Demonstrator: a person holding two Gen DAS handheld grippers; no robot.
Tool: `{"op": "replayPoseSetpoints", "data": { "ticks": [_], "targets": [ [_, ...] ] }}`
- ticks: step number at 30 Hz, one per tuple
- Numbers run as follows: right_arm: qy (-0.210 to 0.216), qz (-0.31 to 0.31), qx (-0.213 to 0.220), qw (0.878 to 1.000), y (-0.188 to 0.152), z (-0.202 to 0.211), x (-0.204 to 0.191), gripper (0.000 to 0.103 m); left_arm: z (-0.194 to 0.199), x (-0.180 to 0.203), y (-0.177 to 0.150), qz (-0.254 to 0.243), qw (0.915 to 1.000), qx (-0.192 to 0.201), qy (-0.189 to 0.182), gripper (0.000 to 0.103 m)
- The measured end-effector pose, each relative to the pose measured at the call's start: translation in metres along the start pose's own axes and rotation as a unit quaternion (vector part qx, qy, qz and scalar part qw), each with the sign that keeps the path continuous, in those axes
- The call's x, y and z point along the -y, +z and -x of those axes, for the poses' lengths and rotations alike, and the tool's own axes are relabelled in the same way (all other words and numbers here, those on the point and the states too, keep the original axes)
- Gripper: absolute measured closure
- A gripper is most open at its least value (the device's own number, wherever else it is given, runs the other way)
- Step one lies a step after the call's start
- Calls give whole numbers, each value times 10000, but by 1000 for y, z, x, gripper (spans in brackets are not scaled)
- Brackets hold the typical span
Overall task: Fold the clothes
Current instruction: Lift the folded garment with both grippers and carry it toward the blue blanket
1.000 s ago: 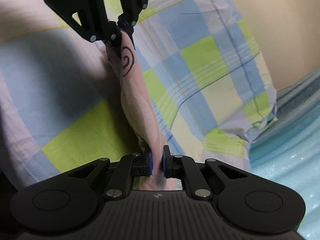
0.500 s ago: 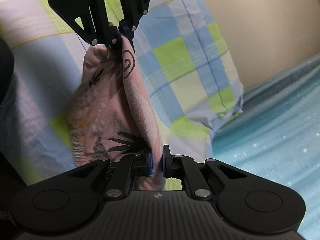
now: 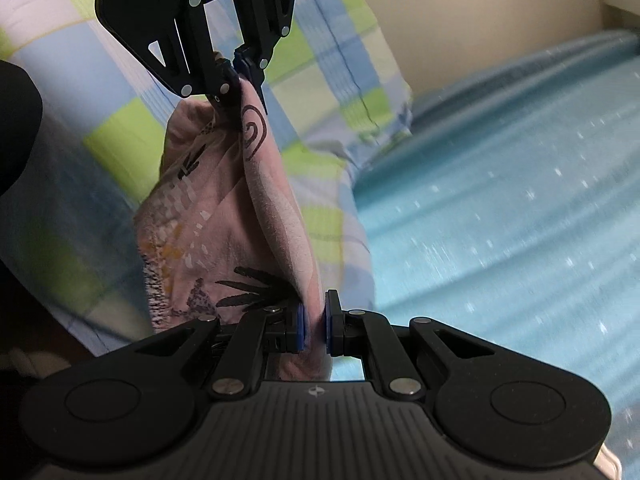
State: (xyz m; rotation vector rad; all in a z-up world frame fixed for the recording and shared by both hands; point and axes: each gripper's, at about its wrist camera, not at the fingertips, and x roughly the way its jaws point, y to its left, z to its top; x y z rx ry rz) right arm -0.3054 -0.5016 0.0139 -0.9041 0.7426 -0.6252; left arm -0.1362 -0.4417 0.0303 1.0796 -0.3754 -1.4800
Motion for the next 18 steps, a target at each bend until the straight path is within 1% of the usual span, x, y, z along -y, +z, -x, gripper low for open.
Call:
{"op": "replayPoseSetpoints", "data": {
  "ticks": [4, 8, 14, 18],
  "targets": [
    [-176, -149, -317, 9992, -25, 19, 9, 96, -2, 13, 32, -178, 9992, 307, -178, 95],
    [-333, -273, -646, 9970, -49, 39, 18, 96, -6, 26, 60, -359, 9966, 624, -407, 95],
    [-579, -479, -1229, 9896, -85, 65, 29, 96, -15, 49, 103, -626, 9880, 1166, -791, 95],
    [-753, -578, -1649, 9817, -109, 82, 37, 96, -26, 64, 136, -745, 9792, 1552, -1076, 95]
  ]
}}
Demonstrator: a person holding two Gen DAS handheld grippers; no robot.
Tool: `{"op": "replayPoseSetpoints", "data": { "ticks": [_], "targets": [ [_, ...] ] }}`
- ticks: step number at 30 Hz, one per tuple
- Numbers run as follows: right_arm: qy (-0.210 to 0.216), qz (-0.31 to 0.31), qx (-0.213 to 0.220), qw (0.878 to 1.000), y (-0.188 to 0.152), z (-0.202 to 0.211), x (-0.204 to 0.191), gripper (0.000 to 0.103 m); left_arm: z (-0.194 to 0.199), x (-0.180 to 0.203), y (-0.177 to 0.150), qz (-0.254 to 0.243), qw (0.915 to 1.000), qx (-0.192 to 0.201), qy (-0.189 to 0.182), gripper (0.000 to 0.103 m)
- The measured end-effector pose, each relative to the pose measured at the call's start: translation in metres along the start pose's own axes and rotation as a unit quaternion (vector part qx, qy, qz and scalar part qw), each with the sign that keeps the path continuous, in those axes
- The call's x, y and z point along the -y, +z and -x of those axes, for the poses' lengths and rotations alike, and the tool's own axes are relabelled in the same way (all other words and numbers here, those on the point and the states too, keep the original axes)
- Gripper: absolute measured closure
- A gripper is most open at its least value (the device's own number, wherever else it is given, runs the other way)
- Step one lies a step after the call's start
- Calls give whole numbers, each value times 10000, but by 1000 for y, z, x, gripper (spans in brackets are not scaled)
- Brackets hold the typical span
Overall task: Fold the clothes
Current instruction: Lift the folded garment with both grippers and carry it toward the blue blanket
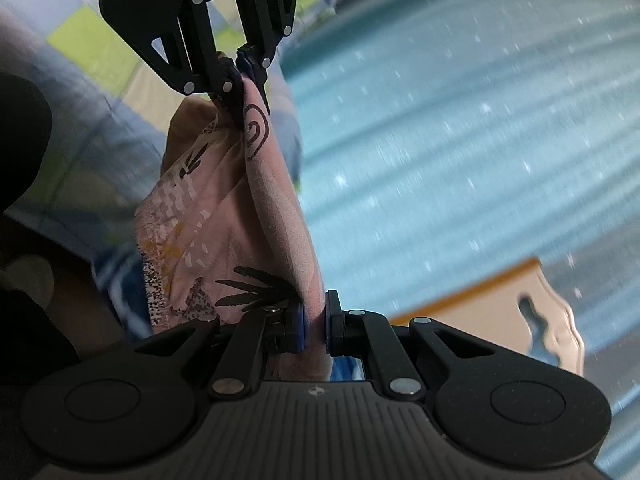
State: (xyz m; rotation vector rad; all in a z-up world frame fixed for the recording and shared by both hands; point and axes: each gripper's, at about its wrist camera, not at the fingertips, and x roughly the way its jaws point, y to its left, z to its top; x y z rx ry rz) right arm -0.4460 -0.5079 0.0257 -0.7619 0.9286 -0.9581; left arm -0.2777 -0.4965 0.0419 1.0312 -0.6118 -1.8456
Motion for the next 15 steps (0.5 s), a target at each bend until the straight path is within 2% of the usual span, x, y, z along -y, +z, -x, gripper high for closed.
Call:
{"op": "replayPoseSetpoints", "data": {
  "ticks": [6, 15],
  "targets": [
    [-212, -151, -446, 9987, -40, 13, 17, 96, -26, 14, 44, -156, 9987, 402, -262, 95],
    [-304, -290, -765, 9962, -74, 17, 30, 96, -48, 25, 78, -332, 9964, 611, -484, 95]
  ]
}}
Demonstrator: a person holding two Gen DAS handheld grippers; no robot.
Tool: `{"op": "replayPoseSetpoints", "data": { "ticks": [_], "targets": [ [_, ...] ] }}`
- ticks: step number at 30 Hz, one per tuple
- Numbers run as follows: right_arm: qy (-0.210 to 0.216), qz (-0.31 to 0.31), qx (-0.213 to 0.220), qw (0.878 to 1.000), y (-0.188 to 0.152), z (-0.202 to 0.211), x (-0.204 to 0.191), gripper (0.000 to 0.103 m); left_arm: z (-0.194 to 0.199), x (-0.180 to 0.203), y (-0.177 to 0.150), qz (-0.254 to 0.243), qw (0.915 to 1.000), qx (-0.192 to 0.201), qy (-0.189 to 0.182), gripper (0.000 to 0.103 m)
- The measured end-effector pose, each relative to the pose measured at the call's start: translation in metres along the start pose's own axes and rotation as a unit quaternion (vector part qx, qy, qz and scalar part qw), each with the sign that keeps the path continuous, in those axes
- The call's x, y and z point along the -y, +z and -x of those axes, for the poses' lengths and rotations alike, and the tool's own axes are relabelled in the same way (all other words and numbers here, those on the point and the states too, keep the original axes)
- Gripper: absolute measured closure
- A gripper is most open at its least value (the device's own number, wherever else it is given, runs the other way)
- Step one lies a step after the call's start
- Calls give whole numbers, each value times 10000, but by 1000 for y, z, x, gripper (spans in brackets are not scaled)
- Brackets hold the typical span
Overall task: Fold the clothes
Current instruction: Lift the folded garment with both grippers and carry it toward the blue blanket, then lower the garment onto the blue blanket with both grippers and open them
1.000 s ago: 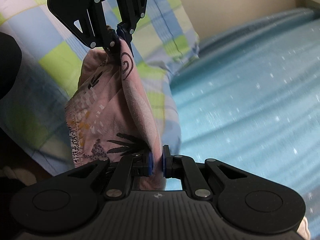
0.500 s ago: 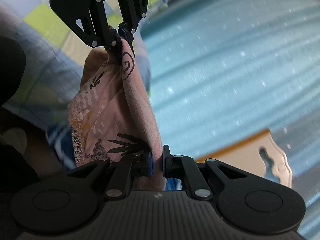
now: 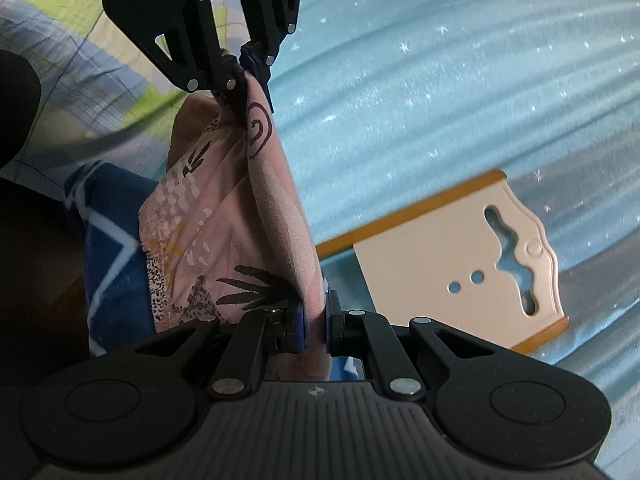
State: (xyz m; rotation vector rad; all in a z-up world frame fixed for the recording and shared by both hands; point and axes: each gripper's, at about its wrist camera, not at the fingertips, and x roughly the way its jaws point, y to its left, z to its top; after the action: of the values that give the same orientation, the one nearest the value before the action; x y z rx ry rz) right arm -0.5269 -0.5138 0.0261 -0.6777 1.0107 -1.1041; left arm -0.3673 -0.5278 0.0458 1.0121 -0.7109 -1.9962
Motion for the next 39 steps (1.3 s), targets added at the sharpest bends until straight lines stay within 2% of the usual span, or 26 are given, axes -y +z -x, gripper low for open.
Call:
{"op": "replayPoseSetpoints", "data": {
  "ticks": [11, 15, 17, 19, 23, 25, 26, 28, 32, 34, 36, 39],
  "targets": [
    [75, -231, -217, 9995, -23, 0, 11, 96, -12, 6, 14, -31, 9995, 114, -283, 95],
    [162, -409, -381, 9983, -35, -15, 22, 96, -36, 0, 20, 108, 9980, 187, -587, 95],
    [168, -425, -449, 9979, -41, -30, 32, 96, -53, -6, 26, 122, 9977, 216, -627, 95],
    [96, -382, -509, 9979, -45, -51, 49, 96, -76, -17, 37, 46, 9982, 269, -532, 95],
    [-418, -385, -480, 9972, -50, -94, 95, 96, -120, -51, 65, 97, 9989, 438, -165, 96],
    [-552, -521, -427, 9962, -55, -104, 104, 96, -132, -54, 71, 75, 9989, 466, -56, 96],
    [-529, -597, -428, 9959, -59, -107, 101, 96, -138, -55, 74, 60, 9988, 476, -8, 96],
    [-387, -735, -475, 9954, -71, -115, 88, 96, -150, -38, 64, 43, 9991, 381, -171, 96],
    [364, -719, -805, 9935, -103, -137, 18, 96, -177, 25, 24, -39, 9976, -29, -684, 95],
    [640, -634, -920, 9917, -113, -144, -9, 96, -182, 42, 11, -69, 9971, -142, -743, 95],
    [767, -557, -955, 9909, -118, -143, -27, 94, -186, 57, -1, -96, 9966, -242, -780, 93],
    [748, -544, -970, 9910, -124, -135, -30, 88, -188, 73, -16, -88, 9960, -374, -812, 88]
  ]
}}
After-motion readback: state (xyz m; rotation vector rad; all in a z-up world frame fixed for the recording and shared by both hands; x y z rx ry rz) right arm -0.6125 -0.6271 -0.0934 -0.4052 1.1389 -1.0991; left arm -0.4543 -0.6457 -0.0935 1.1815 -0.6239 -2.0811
